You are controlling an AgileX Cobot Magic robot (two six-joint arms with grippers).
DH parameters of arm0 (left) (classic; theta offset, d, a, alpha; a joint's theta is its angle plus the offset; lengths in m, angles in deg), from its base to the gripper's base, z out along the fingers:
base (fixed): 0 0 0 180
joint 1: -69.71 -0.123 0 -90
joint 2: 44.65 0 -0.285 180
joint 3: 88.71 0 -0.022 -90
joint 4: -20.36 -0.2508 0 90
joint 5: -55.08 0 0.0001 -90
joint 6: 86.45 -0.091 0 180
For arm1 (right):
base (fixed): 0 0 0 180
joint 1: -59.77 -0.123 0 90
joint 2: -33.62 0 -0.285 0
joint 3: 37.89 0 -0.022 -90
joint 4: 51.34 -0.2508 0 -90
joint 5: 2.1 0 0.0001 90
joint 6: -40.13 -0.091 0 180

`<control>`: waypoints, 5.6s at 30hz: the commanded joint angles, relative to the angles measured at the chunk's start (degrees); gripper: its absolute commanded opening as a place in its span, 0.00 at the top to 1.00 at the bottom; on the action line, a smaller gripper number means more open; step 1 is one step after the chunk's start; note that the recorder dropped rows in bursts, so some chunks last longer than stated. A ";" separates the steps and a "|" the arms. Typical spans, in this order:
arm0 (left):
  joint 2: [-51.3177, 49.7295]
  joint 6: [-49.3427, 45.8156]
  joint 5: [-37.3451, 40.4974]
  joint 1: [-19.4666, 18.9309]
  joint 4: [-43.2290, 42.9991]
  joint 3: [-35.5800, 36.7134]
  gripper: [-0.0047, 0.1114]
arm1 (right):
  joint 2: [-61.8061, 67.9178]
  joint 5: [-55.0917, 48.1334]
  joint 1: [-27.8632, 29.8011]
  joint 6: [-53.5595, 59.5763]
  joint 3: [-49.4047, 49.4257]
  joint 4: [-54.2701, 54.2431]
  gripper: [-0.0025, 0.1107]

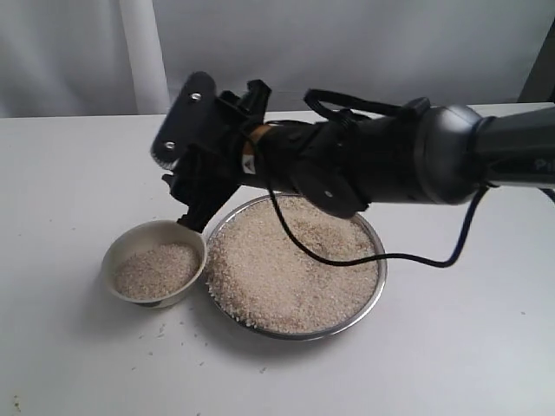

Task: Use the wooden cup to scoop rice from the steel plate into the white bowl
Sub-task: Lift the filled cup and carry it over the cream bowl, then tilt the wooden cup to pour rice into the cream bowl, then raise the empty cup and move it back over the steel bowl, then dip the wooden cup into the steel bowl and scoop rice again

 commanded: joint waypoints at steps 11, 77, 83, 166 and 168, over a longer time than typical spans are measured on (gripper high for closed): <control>0.09 0.14 -0.41 0.21 0.26 -0.43 0.96 | 1.47 -13.02 -5.87 9.92 -7.55 5.11 0.98; 0.09 0.14 -0.41 0.21 0.26 -0.43 0.96 | 11.04 -22.88 -9.13 41.02 -14.84 41.69 0.98; 0.09 0.14 -0.41 0.21 0.26 -0.43 0.96 | 11.04 -23.73 -10.23 41.02 -14.84 45.79 0.98; 0.09 0.14 -0.41 0.21 0.26 -0.43 0.96 | 13.89 -46.05 -4.24 12.93 -5.55 41.32 0.98; 0.09 0.14 -0.41 0.21 0.26 -0.43 0.96 | 13.89 -45.29 -4.23 13.03 -5.55 39.52 0.98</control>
